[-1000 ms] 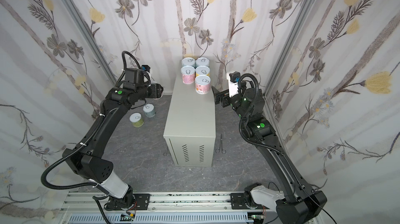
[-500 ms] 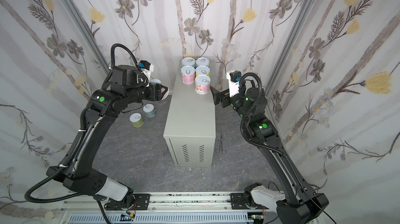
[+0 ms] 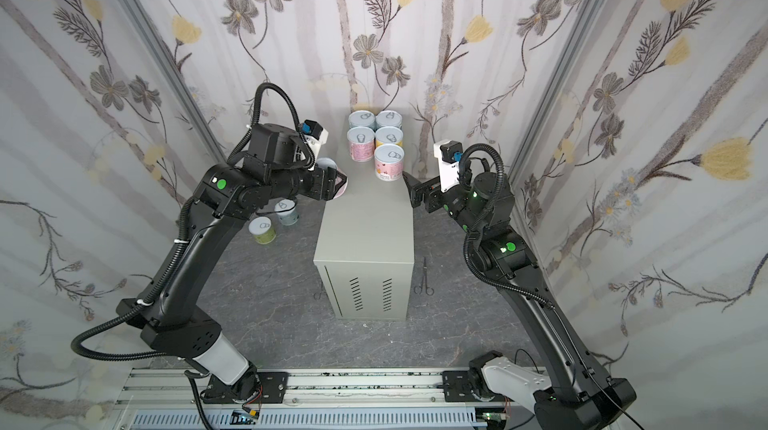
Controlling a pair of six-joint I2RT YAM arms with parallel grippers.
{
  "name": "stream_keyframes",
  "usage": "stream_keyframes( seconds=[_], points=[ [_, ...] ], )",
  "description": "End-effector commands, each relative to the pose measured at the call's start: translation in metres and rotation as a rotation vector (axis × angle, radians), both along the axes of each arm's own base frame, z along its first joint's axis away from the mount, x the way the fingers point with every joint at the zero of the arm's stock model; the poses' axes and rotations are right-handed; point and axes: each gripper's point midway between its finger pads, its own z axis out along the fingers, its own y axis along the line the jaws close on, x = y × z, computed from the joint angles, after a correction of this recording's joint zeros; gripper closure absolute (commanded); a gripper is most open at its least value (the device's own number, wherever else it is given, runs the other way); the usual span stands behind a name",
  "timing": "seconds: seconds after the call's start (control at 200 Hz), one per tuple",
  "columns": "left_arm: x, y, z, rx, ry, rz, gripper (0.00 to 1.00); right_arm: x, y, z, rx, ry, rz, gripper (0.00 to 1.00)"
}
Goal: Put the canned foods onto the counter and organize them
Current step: 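Carry the pink can with the left gripper onto the cabinet top beside the cans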
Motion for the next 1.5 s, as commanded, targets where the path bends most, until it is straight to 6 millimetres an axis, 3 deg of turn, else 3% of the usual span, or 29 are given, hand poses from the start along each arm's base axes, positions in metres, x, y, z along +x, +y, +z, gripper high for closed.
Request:
stream_keyframes(
  seconds=[0.0, 0.285, 0.789, 1.164, 1.494],
  points=[
    [0.010, -0.007, 0.006, 0.019, -0.042, 0.002, 0.49, -0.005, 0.003, 0.006, 0.007, -0.018, 0.023, 0.00],
    [0.036, -0.023, -0.014, 0.085, -0.025, -0.001, 0.46, -0.005, 0.004, 0.003, -0.001, -0.013, 0.022, 0.00],
    [0.051, -0.039, -0.022, 0.079, -0.034, -0.021, 0.35, -0.001, 0.005, -0.007, -0.021, 0.004, 0.011, 0.00],
    [0.065, -0.043, -0.016, 0.062, -0.084, -0.004, 0.22, -0.005, 0.000, -0.010, -0.025, 0.012, -0.002, 0.00],
    [0.057, -0.043, 0.021, -0.006, -0.173, -0.024, 0.17, -0.005, 0.003, -0.016, -0.033, 0.024, 0.014, 0.00]
  ],
)
